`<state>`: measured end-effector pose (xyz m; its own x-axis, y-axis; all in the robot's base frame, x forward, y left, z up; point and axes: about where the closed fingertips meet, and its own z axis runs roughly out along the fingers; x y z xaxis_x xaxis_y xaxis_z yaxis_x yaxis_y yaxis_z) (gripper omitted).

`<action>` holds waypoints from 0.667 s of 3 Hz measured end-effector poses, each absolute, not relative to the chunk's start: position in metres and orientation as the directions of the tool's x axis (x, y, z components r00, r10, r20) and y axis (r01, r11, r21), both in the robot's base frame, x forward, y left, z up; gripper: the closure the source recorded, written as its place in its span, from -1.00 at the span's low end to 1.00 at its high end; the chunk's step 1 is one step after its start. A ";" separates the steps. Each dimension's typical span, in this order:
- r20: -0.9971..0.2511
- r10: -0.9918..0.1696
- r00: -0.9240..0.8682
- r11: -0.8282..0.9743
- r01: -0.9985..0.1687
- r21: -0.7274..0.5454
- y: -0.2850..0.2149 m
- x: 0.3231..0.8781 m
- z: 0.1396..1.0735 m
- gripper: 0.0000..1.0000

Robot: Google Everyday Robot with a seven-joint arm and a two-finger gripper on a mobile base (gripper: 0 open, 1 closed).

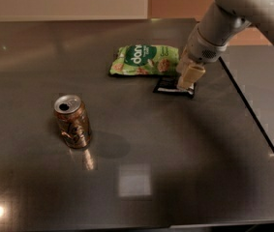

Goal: Move rxbar chocolate near green rice chip bag

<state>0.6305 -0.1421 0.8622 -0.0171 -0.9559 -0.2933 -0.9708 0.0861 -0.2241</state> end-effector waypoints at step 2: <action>-0.293 -0.956 -0.016 0.084 -0.971 -0.222 -0.141 0.631 0.860 -1.00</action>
Offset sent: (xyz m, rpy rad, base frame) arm 0.0002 0.0010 -0.0016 0.0000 0.0021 0.0017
